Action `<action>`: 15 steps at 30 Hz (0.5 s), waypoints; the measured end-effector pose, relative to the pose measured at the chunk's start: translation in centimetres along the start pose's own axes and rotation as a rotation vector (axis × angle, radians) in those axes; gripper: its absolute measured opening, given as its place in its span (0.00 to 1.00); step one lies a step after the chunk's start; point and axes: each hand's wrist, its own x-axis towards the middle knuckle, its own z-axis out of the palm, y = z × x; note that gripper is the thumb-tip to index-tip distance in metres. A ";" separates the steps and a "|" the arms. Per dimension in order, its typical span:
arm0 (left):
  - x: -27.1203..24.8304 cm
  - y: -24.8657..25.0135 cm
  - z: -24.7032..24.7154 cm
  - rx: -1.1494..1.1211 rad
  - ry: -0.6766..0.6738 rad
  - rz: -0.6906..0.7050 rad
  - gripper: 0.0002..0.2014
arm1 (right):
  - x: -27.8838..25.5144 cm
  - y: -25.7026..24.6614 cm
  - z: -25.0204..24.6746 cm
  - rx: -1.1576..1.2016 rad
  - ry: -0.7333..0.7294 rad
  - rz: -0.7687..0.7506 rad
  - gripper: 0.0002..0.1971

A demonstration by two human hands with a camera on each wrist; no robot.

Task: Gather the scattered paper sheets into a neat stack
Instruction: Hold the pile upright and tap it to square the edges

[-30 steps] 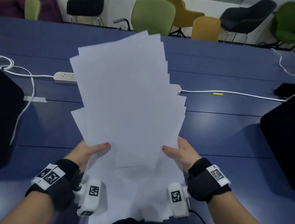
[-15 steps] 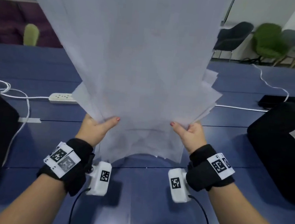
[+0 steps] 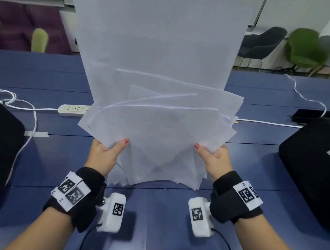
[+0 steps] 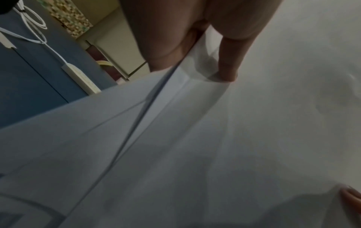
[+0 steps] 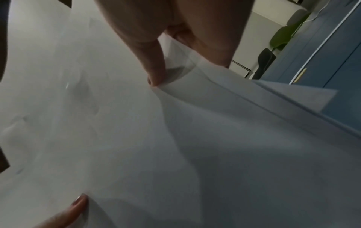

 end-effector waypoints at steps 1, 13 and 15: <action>-0.5 0.1 -0.2 0.005 -0.005 0.016 0.12 | -0.6 -0.1 -0.3 0.004 -0.003 -0.004 0.16; -4.8 0.0 -2.0 -0.045 -0.132 -0.025 0.11 | -5.7 -0.2 -2.2 0.024 -0.027 0.007 0.12; -5.1 0.2 -2.6 -0.041 -0.194 -0.004 0.18 | -6.4 -0.2 -2.4 0.039 -0.039 0.033 0.11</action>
